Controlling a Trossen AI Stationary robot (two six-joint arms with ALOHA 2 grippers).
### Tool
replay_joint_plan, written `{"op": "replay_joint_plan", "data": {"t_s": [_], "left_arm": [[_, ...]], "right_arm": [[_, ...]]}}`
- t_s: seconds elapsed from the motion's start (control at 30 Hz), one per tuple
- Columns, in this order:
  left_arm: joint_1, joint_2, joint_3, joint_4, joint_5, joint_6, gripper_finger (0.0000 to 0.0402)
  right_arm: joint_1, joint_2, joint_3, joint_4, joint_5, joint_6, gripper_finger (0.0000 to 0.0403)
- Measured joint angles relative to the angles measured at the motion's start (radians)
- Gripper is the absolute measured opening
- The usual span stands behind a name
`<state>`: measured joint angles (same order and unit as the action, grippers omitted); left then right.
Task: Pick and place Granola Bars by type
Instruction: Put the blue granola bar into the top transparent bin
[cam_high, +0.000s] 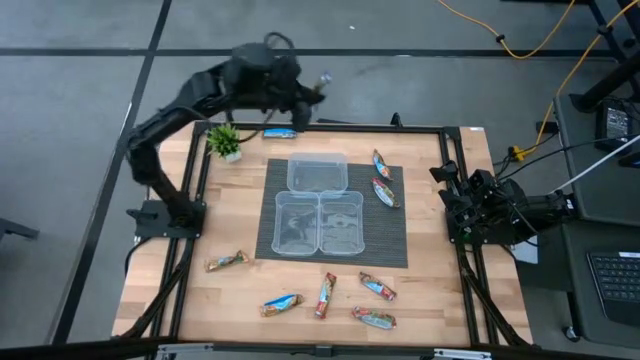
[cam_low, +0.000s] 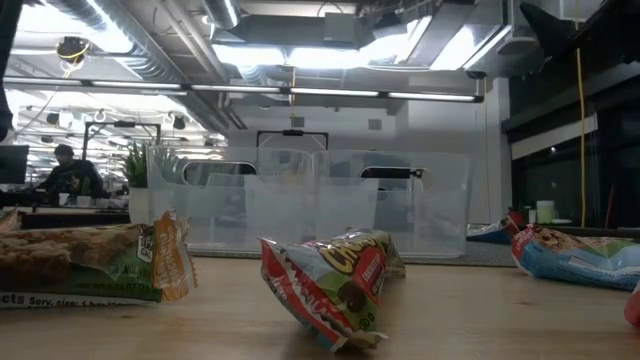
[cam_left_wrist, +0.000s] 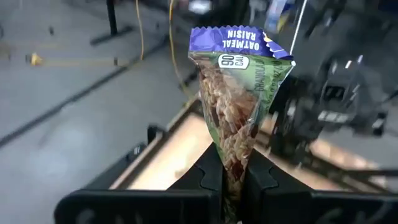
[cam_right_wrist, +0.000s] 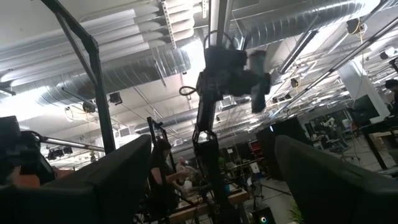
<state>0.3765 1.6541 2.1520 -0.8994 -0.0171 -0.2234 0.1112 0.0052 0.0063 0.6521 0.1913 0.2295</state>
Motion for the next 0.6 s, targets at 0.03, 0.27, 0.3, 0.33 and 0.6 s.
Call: {"op": "replay_joint_plan", "data": {"t_s": [0.03,0.27,0.3,0.33,0.6], "left_arm": [[0.004,0.015,0.001,-0.032,0.002,0.001,0.0012],[0.014,0.116,-0.127,-0.212,-0.071,0.047,0.0013],[0.014,0.124,-0.173,-0.211,-0.072,0.046,0.0013],[0.013,0.131,-0.222,-0.204,-0.072,0.047,0.0013],[0.009,0.137,-0.584,0.000,-0.047,-0.004,0.0013]], "right_arm": [[0.000,0.000,0.000,0.000,0.000,0.001,0.0344],[0.000,0.000,0.000,0.000,0.000,0.003,0.0344],[0.000,0.000,0.000,0.000,0.000,0.002,0.0344],[0.000,0.000,0.000,0.000,0.000,0.001,0.0344],[0.000,0.000,0.000,0.000,0.000,0.000,0.0344]]}}
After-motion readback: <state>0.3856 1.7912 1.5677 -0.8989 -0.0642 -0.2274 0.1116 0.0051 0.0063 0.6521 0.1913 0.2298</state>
